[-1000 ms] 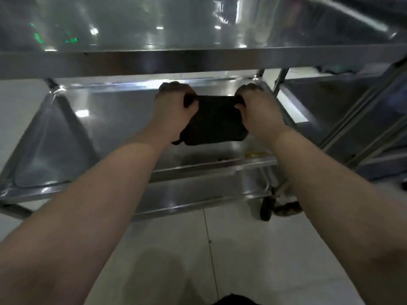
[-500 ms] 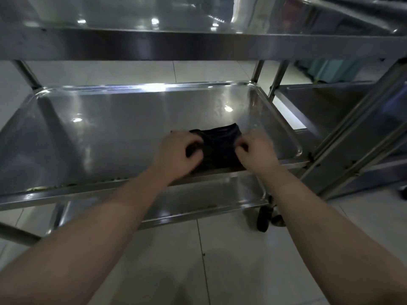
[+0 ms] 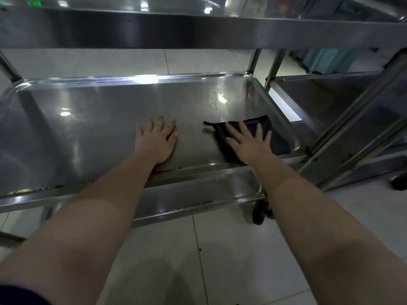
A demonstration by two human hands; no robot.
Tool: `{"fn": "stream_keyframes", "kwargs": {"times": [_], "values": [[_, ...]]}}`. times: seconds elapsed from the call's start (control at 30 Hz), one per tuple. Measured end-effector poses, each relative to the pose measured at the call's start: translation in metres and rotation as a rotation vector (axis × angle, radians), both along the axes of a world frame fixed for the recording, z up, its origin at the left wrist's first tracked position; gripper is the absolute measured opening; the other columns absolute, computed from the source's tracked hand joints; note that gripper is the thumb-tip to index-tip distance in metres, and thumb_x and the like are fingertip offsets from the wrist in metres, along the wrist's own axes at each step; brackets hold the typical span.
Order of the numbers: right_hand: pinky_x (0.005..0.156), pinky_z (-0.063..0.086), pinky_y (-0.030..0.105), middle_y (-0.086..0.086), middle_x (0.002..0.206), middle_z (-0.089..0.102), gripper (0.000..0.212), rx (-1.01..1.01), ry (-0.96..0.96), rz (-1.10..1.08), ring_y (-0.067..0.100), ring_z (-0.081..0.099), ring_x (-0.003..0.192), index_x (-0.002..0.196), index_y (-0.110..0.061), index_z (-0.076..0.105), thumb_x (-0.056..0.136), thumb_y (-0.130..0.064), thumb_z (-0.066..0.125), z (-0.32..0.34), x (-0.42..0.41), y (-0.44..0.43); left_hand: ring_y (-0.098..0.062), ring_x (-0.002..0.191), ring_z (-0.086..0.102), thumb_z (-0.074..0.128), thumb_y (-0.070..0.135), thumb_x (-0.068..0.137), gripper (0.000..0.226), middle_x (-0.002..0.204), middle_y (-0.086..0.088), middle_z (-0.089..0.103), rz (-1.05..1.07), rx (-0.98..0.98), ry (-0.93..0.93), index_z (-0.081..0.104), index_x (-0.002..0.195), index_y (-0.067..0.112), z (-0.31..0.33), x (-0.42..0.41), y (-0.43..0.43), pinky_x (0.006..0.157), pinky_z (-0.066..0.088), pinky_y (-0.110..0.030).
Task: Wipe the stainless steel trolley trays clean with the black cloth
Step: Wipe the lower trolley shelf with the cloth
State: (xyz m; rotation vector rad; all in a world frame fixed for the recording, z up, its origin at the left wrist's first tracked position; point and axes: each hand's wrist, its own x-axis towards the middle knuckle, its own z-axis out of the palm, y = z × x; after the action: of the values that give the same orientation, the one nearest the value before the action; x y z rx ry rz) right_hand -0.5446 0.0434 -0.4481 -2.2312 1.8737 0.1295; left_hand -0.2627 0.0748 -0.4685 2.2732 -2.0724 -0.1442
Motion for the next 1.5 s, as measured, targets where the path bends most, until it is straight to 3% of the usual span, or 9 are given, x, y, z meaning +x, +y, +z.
{"fn": "stream_keyframes", "kwargs": {"times": [0.17,0.33,0.47,0.6,0.7,0.93,1.1,1.2,1.5], "values": [[0.115,-0.008,0.063,-0.016,0.162,-0.015,0.057,0.021,0.042,-0.171,0.046,-0.014,0.146,0.143,-0.063,-0.009,0.094,-0.070,0.017,0.002,-0.049,-0.019,-0.030,0.151,0.001,0.011,0.055,0.101,0.055,0.165,0.001,0.002,0.014,-0.004,-0.022,0.005,0.154,0.044,-0.002,-0.005,-0.001,0.117,-0.004,-0.058],[0.108,-0.010,0.071,-0.008,0.164,-0.010,0.061,-0.052,0.011,-0.006,0.053,-0.014,0.143,0.148,-0.054,-0.009,0.094,-0.070,0.013,-0.008,0.059,0.014,-0.030,0.151,0.003,0.014,0.052,0.102,0.053,0.165,0.002,0.004,0.034,-0.023,-0.013,0.007,0.154,0.043,-0.001,-0.006,0.002,0.118,-0.003,-0.058],[0.106,-0.017,0.071,-0.007,0.164,-0.012,0.061,0.032,-0.058,0.034,0.050,-0.020,0.142,0.149,-0.054,-0.004,0.093,-0.072,0.009,0.000,0.113,0.027,-0.029,0.151,0.003,0.014,0.051,0.103,0.053,0.165,0.002,0.005,0.039,-0.023,-0.008,0.007,0.155,0.041,0.002,-0.008,0.005,0.118,0.001,-0.058],[0.104,-0.023,0.069,-0.014,0.163,-0.012,0.061,-0.039,0.022,0.117,0.043,-0.025,0.143,0.147,-0.059,-0.004,0.089,-0.077,0.006,0.005,0.081,0.017,-0.027,0.151,0.003,0.014,0.053,0.102,0.054,0.165,0.003,0.005,0.042,-0.028,0.010,0.009,0.154,0.041,0.004,-0.009,0.006,0.118,0.003,-0.058],[0.111,-0.016,0.066,-0.019,0.162,-0.010,0.066,-0.046,0.030,0.162,0.039,-0.019,0.146,0.146,-0.061,-0.002,0.084,-0.083,0.011,0.000,0.048,0.009,-0.026,0.151,0.003,0.014,0.056,0.101,0.054,0.165,0.004,0.005,0.030,-0.015,0.028,0.011,0.154,0.043,0.004,-0.005,0.005,0.118,0.003,-0.057],[0.115,-0.007,0.063,-0.019,0.162,-0.013,0.066,0.023,0.067,-0.171,0.041,-0.013,0.147,0.145,-0.061,-0.004,0.086,-0.082,0.015,0.004,-0.068,-0.032,-0.026,0.151,0.001,0.013,0.058,0.100,0.054,0.165,0.005,0.003,0.046,-0.012,0.029,0.007,0.152,0.047,0.000,-0.006,0.002,0.118,-0.001,-0.057],[0.108,-0.013,0.068,-0.016,0.163,-0.006,0.072,-0.076,0.022,0.141,0.049,-0.013,0.144,0.141,-0.065,-0.008,0.075,-0.090,0.001,-0.011,0.042,-0.003,-0.027,0.151,0.000,0.012,0.053,0.100,0.055,0.165,0.005,0.001,0.047,0.001,0.007,0.003,0.154,0.044,-0.002,-0.007,0.002,0.117,-0.002,-0.058],[0.108,-0.016,0.069,-0.016,0.163,-0.009,0.066,-0.075,-0.002,0.246,0.047,-0.017,0.144,0.143,-0.063,-0.008,0.081,-0.085,0.004,-0.009,0.105,-0.008,-0.024,0.151,0.001,0.013,0.046,0.101,0.057,0.165,0.005,0.001,0.060,0.006,-0.019,0.002,0.156,0.035,0.001,-0.004,0.002,0.119,0.003,-0.055],[0.114,-0.011,0.063,-0.016,0.163,-0.006,0.067,-0.044,-0.002,0.071,0.037,-0.011,0.148,0.147,-0.060,0.003,0.085,-0.082,0.018,-0.002,0.025,-0.109,-0.023,0.151,0.005,0.019,0.055,0.101,0.056,0.165,0.008,0.004,0.066,-0.043,0.004,0.007,0.154,0.043,-0.005,-0.003,0.000,0.119,0.003,-0.053]]}}
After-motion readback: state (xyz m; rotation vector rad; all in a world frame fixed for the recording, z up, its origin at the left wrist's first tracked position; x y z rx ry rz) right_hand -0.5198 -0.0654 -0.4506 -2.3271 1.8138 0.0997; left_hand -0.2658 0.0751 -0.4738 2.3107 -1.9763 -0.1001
